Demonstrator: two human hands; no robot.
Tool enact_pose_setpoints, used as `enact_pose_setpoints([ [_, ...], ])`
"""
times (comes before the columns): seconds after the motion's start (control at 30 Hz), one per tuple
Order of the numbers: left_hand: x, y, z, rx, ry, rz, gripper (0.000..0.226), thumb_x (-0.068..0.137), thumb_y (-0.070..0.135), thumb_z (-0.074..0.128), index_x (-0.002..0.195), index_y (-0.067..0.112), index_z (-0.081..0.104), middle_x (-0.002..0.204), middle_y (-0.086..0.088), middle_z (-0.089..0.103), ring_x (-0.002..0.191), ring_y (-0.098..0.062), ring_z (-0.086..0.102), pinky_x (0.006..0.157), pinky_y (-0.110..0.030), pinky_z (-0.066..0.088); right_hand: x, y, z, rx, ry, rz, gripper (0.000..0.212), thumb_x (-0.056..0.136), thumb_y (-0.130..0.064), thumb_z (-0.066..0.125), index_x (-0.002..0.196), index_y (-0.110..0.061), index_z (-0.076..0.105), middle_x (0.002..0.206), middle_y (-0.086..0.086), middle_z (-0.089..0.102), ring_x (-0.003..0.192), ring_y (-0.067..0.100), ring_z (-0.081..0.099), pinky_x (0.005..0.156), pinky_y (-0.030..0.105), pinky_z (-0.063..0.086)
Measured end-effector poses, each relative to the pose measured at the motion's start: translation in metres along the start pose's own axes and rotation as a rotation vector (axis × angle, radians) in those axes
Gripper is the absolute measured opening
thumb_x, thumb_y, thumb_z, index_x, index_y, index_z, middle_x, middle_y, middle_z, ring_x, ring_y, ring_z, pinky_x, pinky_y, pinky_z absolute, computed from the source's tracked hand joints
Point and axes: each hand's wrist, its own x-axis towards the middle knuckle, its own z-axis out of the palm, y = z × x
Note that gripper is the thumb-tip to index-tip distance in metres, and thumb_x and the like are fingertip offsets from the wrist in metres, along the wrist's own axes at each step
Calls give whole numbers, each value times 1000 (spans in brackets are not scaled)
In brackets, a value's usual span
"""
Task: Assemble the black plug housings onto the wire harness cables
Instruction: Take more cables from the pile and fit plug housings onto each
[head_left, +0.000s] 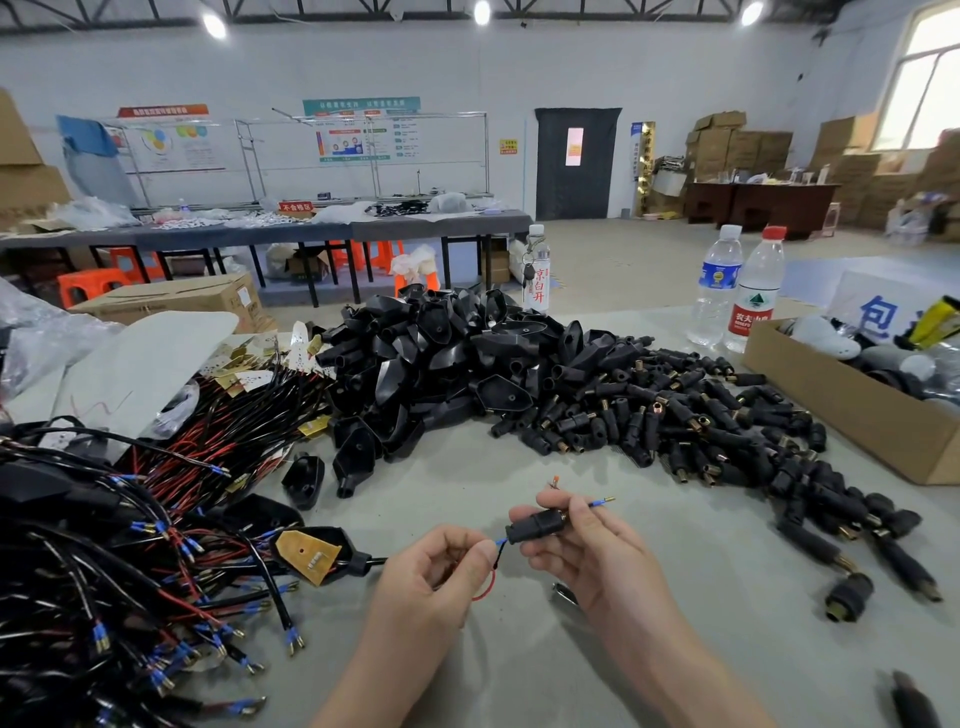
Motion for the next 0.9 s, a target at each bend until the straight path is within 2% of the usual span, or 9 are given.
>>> enact_pose_setpoints([
  [0.23, 0, -1, 0, -9, 15, 16, 11, 74, 36, 71, 77, 26, 72, 54, 5, 54, 48, -13, 42, 48, -26, 37, -1, 0, 1, 14, -21, 4, 31, 104, -18, 38, 107, 1, 62, 104, 23, 74, 73, 25, 70, 66, 27, 57],
  [0.3, 0, 0, 1, -6, 11, 15, 5, 80, 28, 72, 77, 25, 73, 53, 6, 54, 48, -13, 41, 48, -26, 37, -1, 0, 0, -2, -21, -2, 31, 104, -18, 38, 107, 1, 62, 103, 22, 74, 74, 24, 70, 66, 27, 57],
  [0.4, 1, -2, 1, 22, 11, 21, 14, 88, 17, 70, 77, 26, 72, 53, 5, 54, 47, -12, 42, 47, -24, 37, -2, 1, 1, -25, -27, -15, 30, 104, -17, 37, 107, 1, 62, 103, 22, 74, 75, 24, 70, 67, 26, 57],
  [0.6, 1, -2, -1, 24, 4, 16, 5, 83, 27, 71, 78, 28, 72, 54, 4, 56, 47, -11, 44, 46, -24, 39, -3, 2, 3, -69, -30, -22, 30, 105, -14, 36, 106, 0, 62, 101, 20, 75, 75, 22, 70, 66, 25, 56],
  [0.7, 1, -3, -1, 36, 9, 22, 12, 87, 20, 71, 77, 27, 72, 55, 2, 57, 48, -10, 45, 47, -24, 39, -3, 3, 5, -76, -19, -11, 29, 106, -13, 35, 107, 0, 61, 99, 20, 75, 73, 22, 70, 65, 24, 56],
  [0.9, -5, 2, 2, 131, 9, 96, 11, 88, 7, 69, 79, 12, 70, 51, 12, 53, 46, 2, 43, 49, -9, 34, -3, 6, 10, -45, -8, 60, 28, 106, -14, 37, 109, 2, 59, 97, 24, 74, 68, 21, 70, 62, 24, 56],
])
